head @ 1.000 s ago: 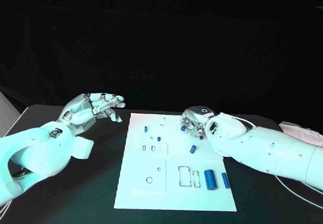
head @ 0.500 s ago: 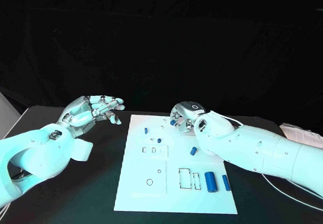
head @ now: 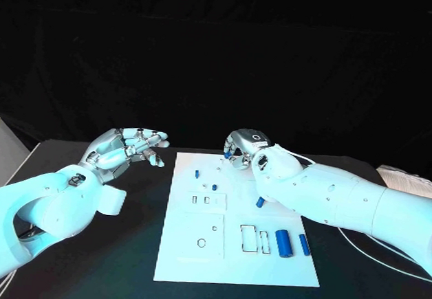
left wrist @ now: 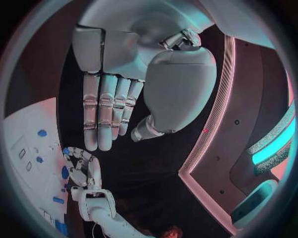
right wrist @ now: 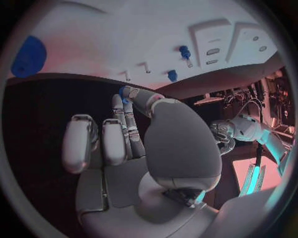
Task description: Assemble the parts on the task board
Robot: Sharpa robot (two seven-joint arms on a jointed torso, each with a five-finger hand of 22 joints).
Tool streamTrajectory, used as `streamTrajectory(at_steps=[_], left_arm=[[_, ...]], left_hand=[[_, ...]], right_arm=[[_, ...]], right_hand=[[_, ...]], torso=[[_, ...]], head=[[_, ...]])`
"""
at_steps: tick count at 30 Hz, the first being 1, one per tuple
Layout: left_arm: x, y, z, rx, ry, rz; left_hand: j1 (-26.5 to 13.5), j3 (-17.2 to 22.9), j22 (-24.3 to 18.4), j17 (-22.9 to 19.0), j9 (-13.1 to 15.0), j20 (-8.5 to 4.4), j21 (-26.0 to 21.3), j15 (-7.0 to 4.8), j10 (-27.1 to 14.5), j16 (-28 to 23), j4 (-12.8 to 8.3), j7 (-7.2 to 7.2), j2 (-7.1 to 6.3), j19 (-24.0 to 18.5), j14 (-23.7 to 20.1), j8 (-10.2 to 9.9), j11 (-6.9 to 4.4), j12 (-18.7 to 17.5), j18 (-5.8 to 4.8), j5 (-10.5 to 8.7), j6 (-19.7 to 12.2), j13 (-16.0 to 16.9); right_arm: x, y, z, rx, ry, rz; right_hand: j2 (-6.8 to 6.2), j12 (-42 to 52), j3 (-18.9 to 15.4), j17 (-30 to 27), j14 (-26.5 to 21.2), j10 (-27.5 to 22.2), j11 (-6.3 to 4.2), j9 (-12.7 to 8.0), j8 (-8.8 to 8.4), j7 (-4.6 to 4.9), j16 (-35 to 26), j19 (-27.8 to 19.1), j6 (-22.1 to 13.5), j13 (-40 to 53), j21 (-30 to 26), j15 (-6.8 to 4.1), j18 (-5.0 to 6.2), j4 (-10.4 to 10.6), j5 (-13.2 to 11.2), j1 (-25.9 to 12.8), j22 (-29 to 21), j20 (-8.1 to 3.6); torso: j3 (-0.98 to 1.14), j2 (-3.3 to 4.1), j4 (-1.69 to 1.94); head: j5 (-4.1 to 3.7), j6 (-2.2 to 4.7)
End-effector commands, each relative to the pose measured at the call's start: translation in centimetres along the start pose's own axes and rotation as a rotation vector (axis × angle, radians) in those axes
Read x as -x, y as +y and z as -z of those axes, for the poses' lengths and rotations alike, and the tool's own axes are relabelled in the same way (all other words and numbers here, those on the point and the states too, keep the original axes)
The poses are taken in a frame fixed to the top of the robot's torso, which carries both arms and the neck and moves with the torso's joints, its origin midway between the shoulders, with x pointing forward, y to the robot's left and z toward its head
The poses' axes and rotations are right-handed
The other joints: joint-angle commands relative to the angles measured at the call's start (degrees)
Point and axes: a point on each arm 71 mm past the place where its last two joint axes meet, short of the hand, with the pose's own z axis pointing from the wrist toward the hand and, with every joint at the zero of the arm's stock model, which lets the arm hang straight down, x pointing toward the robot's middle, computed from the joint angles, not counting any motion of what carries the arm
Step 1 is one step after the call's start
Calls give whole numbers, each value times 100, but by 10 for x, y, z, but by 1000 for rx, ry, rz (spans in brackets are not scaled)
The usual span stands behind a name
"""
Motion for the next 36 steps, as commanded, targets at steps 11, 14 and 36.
streamTrajectory(at_steps=[11,14,36], left_arm=[[-4,-1,-1,-6,33,0],[-4,-1,-1,-6,34,-1],[-5,-1,-1,-7,38,-2]], left_hand=[[-20,18,5,6,9,-12,37,13,-37,37,-6,-5,-1,-48,-42,-36,9,-23,64,-6,-8,5],[-20,18,5,6,9,-12,37,13,-37,37,-6,-5,-1,-48,-42,-36,9,-23,64,-6,-8,5],[-16,22,17,12,13,-11,55,14,-41,47,-15,-4,-3,-60,-53,-38,10,-23,64,-6,-10,5]], right_arm=[[-6,3,-6,-5,4,23],[-7,4,-6,-2,12,24],[-13,8,-7,10,41,28]], right_hand=[[33,-37,18,17,158,124,-108,246,17,28,47,8,-41,47,9,-38,-107,6,40,-16,23,7],[28,-40,16,26,160,123,-106,250,18,29,52,7,-44,49,9,-37,-107,5,36,-21,23,8],[11,-51,4,30,162,118,-103,266,22,28,59,9,-55,56,20,-32,-109,7,24,-45,41,12]], torso=[[2,15,-4],[-2,22,-8],[1,40,-8]], head=[[27,-50],[37,-53],[49,-92]])
